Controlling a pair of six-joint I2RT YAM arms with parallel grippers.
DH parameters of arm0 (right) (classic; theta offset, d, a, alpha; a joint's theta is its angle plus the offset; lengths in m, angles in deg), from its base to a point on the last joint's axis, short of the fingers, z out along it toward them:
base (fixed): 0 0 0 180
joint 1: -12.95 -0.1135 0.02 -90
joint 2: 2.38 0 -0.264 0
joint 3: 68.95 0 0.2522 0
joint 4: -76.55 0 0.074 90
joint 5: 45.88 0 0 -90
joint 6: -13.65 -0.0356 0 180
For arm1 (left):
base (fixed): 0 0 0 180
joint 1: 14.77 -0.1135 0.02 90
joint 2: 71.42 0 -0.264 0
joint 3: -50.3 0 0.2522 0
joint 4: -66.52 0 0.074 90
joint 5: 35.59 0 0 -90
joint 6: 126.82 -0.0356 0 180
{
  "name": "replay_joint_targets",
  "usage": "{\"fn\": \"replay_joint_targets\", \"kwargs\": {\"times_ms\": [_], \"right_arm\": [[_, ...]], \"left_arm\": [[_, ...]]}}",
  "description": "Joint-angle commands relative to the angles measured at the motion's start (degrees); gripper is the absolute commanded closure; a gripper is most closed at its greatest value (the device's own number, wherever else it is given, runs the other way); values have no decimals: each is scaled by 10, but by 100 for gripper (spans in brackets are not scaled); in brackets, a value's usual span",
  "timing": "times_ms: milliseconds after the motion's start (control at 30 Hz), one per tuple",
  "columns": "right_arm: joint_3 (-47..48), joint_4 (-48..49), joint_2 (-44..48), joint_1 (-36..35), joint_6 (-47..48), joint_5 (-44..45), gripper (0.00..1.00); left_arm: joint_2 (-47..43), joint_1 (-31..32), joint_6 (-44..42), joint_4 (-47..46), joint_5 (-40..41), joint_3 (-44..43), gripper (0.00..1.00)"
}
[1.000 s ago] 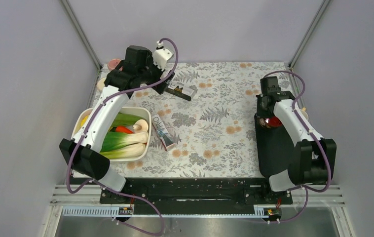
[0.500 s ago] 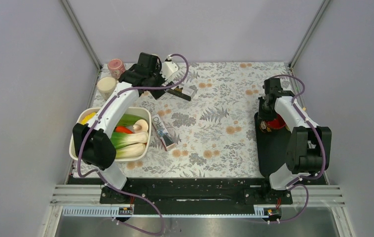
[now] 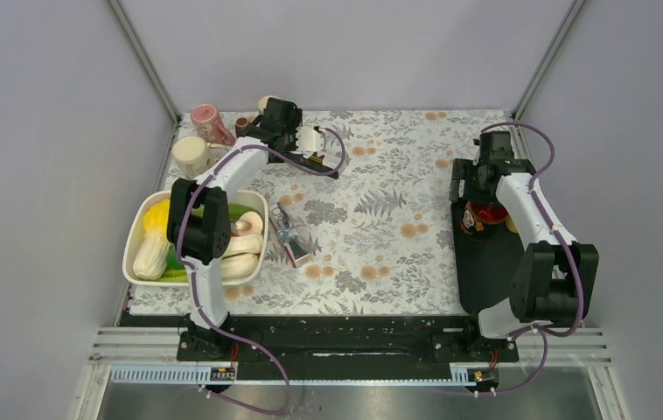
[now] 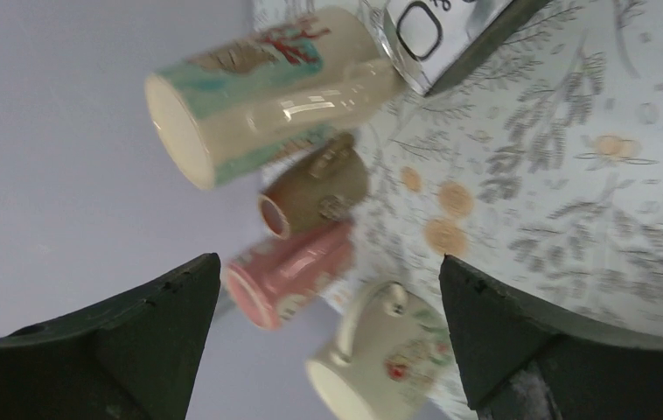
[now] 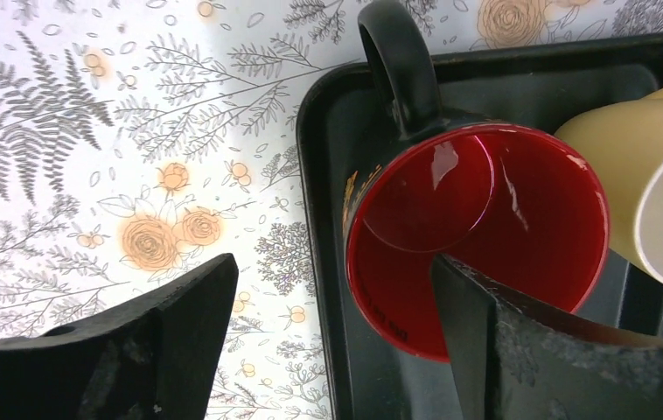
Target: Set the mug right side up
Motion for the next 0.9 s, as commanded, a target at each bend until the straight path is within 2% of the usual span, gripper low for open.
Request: {"fn": "replay_joint_targets", "kwargs": {"times_ms": [0, 67, 167, 333, 433, 567, 733, 867], "right_arm": [[24, -3, 47, 1, 2, -33, 7], [21, 4, 60, -1, 2, -52, 1], [12, 20, 74, 0, 2, -70, 0], [0, 26, 83, -1, 4, -64, 0], [-4, 29, 85, -1, 3, -66, 0], [-2, 30, 82, 0, 2, -77, 1], [-1, 34, 83, -2, 4, -100, 1], [-5, 37, 92, -2, 6, -93, 1]], "left_arm": [[11, -5, -231, -108, -38, 4, 1], [28, -12, -271, -85, -83, -17, 4], [65, -24, -336, -23, -136, -69, 13], [122, -32, -454, -4, -132, -110, 12], [149, -32, -494, 6, -124, -126, 13], [181, -33, -517, 11, -108, -137, 24], [219, -33, -549, -79, -83, -144, 49], [240, -35, -555, -58, -68, -186, 55]]}}
